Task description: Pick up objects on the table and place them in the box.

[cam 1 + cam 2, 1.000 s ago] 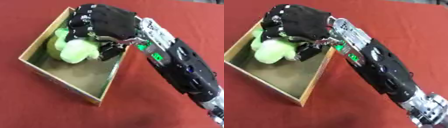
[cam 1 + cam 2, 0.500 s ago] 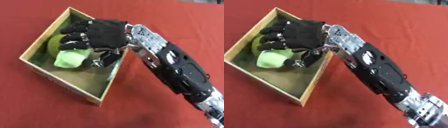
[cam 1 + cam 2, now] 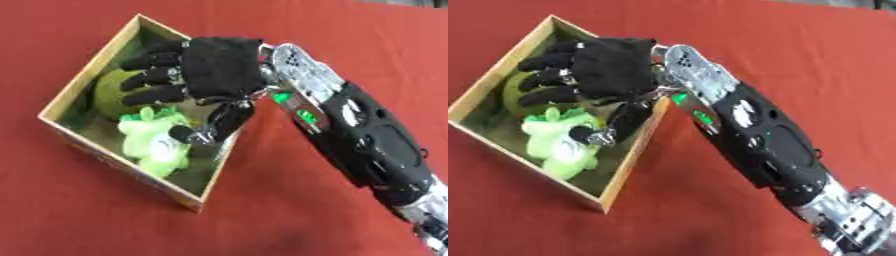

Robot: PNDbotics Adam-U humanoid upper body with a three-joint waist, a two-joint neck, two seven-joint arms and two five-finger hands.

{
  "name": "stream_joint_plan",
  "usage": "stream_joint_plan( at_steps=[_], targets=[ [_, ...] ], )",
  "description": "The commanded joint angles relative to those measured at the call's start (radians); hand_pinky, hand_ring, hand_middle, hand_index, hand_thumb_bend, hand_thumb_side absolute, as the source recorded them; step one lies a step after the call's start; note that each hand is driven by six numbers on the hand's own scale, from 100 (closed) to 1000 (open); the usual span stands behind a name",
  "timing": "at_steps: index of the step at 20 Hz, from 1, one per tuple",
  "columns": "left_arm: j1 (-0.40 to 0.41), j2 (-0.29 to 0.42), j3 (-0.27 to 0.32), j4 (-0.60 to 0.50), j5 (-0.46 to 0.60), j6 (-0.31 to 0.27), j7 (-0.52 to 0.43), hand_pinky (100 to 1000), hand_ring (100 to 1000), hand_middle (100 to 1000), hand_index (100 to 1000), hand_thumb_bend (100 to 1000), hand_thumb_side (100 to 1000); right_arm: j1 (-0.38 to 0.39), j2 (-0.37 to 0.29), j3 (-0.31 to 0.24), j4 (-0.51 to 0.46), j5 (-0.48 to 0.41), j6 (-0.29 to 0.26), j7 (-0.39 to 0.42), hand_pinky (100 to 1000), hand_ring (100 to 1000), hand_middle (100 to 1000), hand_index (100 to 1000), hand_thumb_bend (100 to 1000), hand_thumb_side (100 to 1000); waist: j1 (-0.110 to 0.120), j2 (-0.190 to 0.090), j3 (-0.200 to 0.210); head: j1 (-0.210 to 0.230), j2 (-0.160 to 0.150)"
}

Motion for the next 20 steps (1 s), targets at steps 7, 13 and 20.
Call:
stream_joint_plan(
  at_steps=[7, 13, 20],
  targets=[
    [0.003, 0.028, 0.007, -0.020, -0.001, -0.001, -0.001, 838, 801, 710, 870, 109, 694, 0.028, -0.078, -0.098, -0.141, -0.198, 0.097, -0.008, 858, 975, 828, 995, 100, 100, 0.018, -0.043, -0.010, 0.011, -0.001],
    [0.006, 0.027, 0.012, -0.020, -0.001, 0.002, 0.007, 838, 801, 710, 869, 110, 695, 0.126, -0.176, -0.250, -0.293, -0.553, 0.321, -0.092, 882, 972, 742, 935, 100, 100, 0.022, -0.049, -0.025, 0.035, -0.008],
    [0.006, 0.026, 0.013, -0.020, -0.002, 0.002, 0.007, 839, 802, 711, 869, 107, 697, 0.254, -0.258, -0.451, -0.374, -0.819, 0.486, -0.256, 909, 1000, 730, 925, 100, 426, 0.029, -0.046, -0.041, 0.066, -0.015]
  ],
)
